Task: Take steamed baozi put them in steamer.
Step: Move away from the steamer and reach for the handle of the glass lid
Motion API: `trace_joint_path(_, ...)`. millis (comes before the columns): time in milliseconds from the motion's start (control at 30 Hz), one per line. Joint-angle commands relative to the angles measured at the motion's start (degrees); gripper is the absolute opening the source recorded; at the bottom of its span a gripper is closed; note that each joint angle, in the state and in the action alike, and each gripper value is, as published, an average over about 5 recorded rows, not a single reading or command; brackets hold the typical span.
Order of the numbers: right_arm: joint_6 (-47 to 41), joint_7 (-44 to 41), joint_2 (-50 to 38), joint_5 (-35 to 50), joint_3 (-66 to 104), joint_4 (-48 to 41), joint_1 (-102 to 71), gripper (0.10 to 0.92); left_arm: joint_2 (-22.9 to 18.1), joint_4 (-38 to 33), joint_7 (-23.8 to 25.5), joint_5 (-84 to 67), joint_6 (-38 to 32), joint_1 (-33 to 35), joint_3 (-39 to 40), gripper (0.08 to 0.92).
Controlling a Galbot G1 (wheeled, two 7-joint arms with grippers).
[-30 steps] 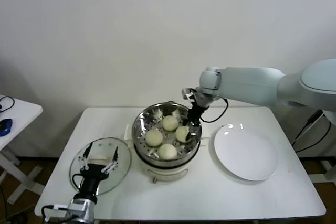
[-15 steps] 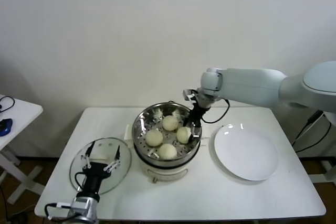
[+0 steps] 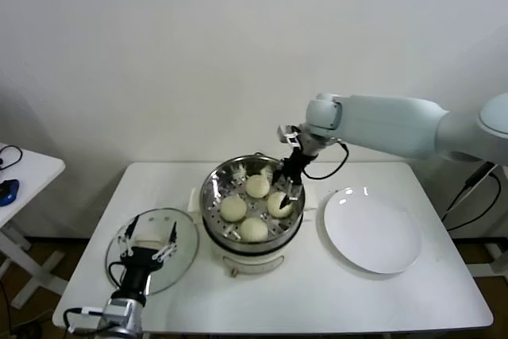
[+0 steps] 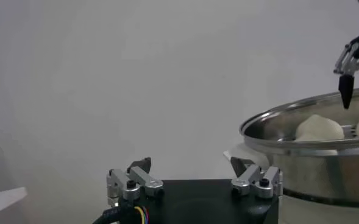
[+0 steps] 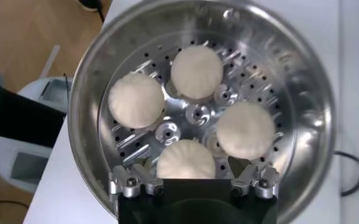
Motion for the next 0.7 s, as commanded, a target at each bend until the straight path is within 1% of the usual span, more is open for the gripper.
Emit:
trace_joint_path(33,1.1,2.1,-12.7,-6.1,12.8,7.6,-1.1,0.823,0.4,0.1,-0.1,0.3,-0.6,-0.1,-0.6,0.823)
trace_joint_path(200,2.4,7.8,-21.8,-11.9,25.6,12.2,-8.6,0.823,1.0,-0.2,-0.4,0.6,-1.0,-0.8,-1.2,0.823)
trace_joint_path(400,3.7,17.5,-31.2,-17.1,45.1,18.0,-25.8,0.823,1.1,0.4,-0.7,0.7,-0.8,-1.5,-1.4,0.823)
trace_joint_path(600,6.4,24.2,-35.1,-19.7,69.0,22.2,-49.8,0.823,0.9,0.6,-0.5,0.3,-1.1,-1.5,-0.7,0.823)
trace_joint_path(700,9.1,30.0,-34.7,-20.6,82.7,24.7,-64.2,0.823,0.9,0.5,-0.5,0.8,-1.0,-1.3,-0.5,0.823)
